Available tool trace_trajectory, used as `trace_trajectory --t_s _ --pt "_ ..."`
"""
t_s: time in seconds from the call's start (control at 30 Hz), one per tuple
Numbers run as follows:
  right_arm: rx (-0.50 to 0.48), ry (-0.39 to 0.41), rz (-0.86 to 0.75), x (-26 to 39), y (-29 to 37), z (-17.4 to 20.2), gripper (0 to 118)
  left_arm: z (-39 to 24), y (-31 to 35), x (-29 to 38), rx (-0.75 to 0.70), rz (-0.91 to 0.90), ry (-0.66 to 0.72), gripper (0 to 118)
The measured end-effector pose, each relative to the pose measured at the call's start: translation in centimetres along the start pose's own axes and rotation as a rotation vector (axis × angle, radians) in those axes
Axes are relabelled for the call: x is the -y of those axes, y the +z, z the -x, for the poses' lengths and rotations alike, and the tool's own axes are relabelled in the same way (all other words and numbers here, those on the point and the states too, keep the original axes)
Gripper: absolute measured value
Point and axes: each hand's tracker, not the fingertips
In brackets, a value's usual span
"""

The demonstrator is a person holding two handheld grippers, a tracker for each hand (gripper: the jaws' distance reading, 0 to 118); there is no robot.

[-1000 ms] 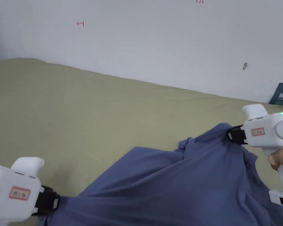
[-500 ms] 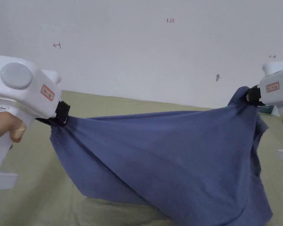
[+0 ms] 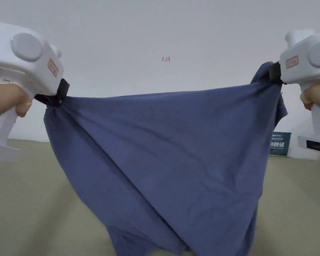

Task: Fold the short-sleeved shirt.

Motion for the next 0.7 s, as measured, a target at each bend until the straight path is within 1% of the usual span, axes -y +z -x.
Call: trace_trajectory --t_s 0.13,0.2,0.27,0.37,0.57,0.67,0.7 --pt "0.035 -0.032 -0.065 -2.1 0.0 -0.6 3 0.1 0.5 -2.0 -0.021 -0.085 0.019 2" --pt "0.046 -0.078 -0.106 -3.0 0.2 -0.9 3 -0.1 1.2 -2.9 -0.03 -0.133 0.023 2" --pt "0.045 -0.112 -0.13 -3.6 0.6 -1.3 3 -0.4 1.8 -3.7 -0.059 -0.175 -0.005 2" --pt "0.048 -0.116 -0.137 -3.9 1.1 -1.6 3 -0.4 3.1 -4.4 -0.07 -0.248 0.024 2" --pt "0.031 -0.121 -0.13 -2.5 2.4 -1.9 3 -0.9 4.6 -4.4 -0.076 -0.255 0.017 2" --pt "0.005 -0.139 -0.065 -1.2 2.7 -2.0 3 -0.3 3.6 -4.5 -0.066 -0.224 0.016 2" --pt "0.001 -0.134 -0.052 -0.5 3.0 -1.9 3 -0.2 3.5 -4.0 -0.06 -0.22 0.015 2"
